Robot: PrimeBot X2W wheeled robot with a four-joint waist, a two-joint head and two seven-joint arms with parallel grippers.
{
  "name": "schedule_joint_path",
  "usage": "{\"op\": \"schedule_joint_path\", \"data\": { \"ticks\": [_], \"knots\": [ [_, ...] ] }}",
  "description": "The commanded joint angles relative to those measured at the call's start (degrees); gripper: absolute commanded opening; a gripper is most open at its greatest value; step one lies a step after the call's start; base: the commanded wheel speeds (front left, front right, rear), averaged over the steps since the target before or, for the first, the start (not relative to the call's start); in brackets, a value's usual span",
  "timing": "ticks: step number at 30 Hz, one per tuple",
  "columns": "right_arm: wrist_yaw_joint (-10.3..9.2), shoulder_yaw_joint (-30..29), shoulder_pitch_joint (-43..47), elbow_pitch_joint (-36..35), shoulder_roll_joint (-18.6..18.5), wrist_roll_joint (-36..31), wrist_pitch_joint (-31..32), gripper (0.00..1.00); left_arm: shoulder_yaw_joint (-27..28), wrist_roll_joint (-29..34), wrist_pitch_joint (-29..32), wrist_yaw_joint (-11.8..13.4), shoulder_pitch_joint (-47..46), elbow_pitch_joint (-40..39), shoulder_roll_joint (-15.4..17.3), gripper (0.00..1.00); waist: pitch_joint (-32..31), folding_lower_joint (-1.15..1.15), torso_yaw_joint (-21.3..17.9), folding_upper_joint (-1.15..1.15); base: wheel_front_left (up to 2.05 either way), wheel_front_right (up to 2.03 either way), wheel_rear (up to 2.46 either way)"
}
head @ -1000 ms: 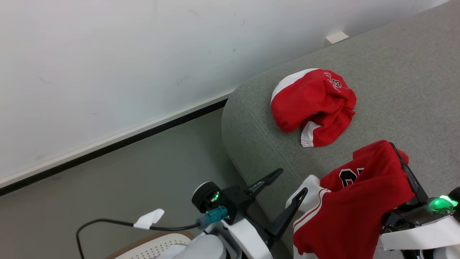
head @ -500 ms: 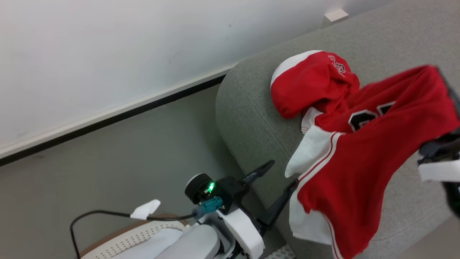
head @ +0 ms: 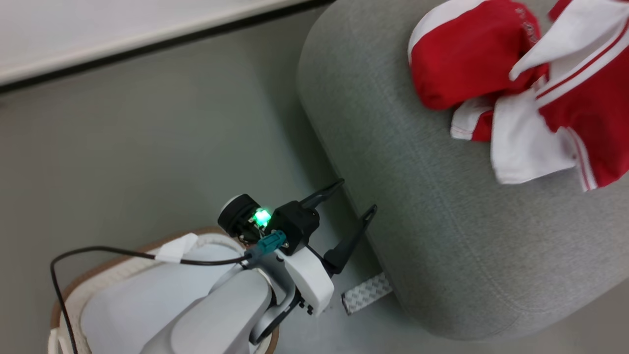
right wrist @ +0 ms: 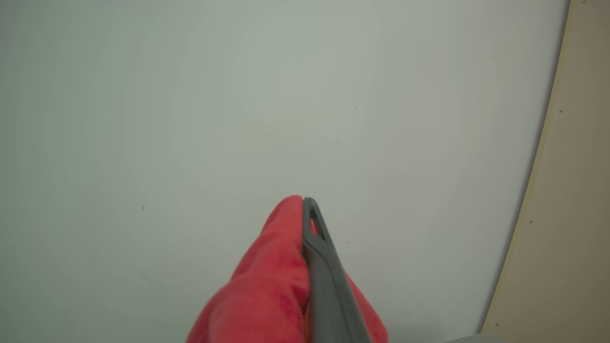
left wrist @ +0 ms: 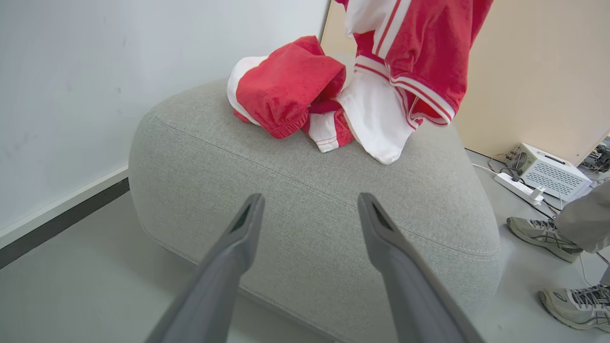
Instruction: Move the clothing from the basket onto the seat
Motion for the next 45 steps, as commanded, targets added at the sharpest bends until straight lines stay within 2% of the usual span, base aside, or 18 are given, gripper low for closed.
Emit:
{"op": "schedule_joint_path", "data": {
  "ticks": [1,4,10,13,15,17,18,19,20,21,22,23,29,34,41,45],
  "knots": [
    [-0.13,-0.32,-1.19,1.18,-0.37,0.12,0.01,0.0,0.16,0.74,0.32,0.24,-0.75,-0.49,0.85,1.0,4.45,-0.01,1.87,0.0,0.0,0.0,0.0],
    [-0.13,2.85,-0.09,5.88,0.16,-0.68,0.04,0.0,0.22,0.84,0.7,0.57,-1.06,-1.02,1.44,1.0,5.91,-0.01,2.7,0.0,0.0,0.0,0.0],
    [-0.13,15.02,3.77,18.31,2.19,-0.04,0.94,0.0,-0.34,0.57,0.41,1.08,-0.83,-1.18,0.54,1.0,5.97,-0.01,4.93,0.0,0.0,0.0,0.0],
    [-0.13,20.72,4.87,23.48,4.03,3.04,3.99,0.0,-0.34,0.56,0.54,1.45,-1.07,-1.14,0.6,1.0,5.7,-0.01,5.96,0.0,0.0,0.0,0.0],
    [-0.13,24.2,5.27,26.03,3.96,5.02,6.43,0.0,-0.37,0.39,0.59,1.55,-0.84,-1.26,0.79,1.0,5.35,-0.01,6.4,0.0,0.0,0.0,0.0],
    [-0.13,26.9,4.7,27.35,3.57,6.6,7.79,0.11,-0.34,0.1,0.49,1.78,-0.34,-1.27,0.95,1.0,4.84,-0.01,6.61,0.0,0.0,0.0,0.0],
    [-0.13,28.07,4.23,27.76,3.34,7.26,7.62,0.23,-0.34,-0.07,0.37,1.91,-0.03,-1.22,1.05,1.0,4.52,-0.01,6.66,0.0,0.0,0.0,0.0],
    [-0.13,29.16,3.96,28.32,3.08,7.83,7.74,0.26,-0.29,-0.26,0.21,1.99,0.26,-1.11,1.11,1.0,4.13,-0.01,6.66,0.0,0.0,0.0,0.0],
    [-0.13,30.56,3.93,28.66,2.87,8.35,8.44,0.35,-0.12,-0.29,0.12,2.3,0.51,-0.92,1.04,1.0,3.66,-0.01,6.65,0.0,0.0,0.0,0.0],
    [-0.13,32.18,3.96,28.79,2.71,8.95,9.34,0.55,-0.03,-0.46,-0.22,2.51,0.79,-0.65,0.87,1.0,3.03,-0.01,6.64,0.0,0.0,0.0,0.0],
    [-0.13,33.58,3.83,28.85,2.25,9.45,10.25,0.91,-0.05,-0.69,-0.48,2.67,1.13,-0.36,0.57,1.0,2.2,-0.01,6.65,0.0,0.0,0.0,0.0],
    [-0.13,34.8,3.67,28.69,1.54,10.16,11.15,1.0,-0.12,-0.9,-0.95,2.72,1.49,-0.03,0.2,1.0,1.12,-0.01,6.7,0.0,0.0,0.0,0.0],
    [-0.13,41.01,4.61,26.53,-1.81,15.5,17.85,1.0,1.38,-3.66,-3.9,3.65,4.82,2.89,-1.54,1.0,-8.06,-0.01,7.44,0.0,0.0,0.0,0.0],
    [-0.13,45.22,6.06,19.61,-7.41,19.27,23.4,1.0,4.11,-6.49,-5.53,5.24,9.2,4.26,-2.34,1.0,-15.86,-0.01,8.45,0.0,0.0,0.0,0.0],
    [-0.13,45.86,7.61,5.97,-14.43,20.56,20.2,1.0,9.74,-10.19,-6.25,6.61,15.28,2.75,-1.02,1.0,-22.92,-0.01,11.37,0.0,0.0,0.0,0.0],
    [-0.13,43.71,9.25,1.35,-15.28,19.02,15.04,1.0,13.74,-12.02,-6.15,8.34,18.33,1.39,1.08,1.0,-25.1,-0.01,13.68,0.0,0.0,0.0,0.0]
  ]
}}
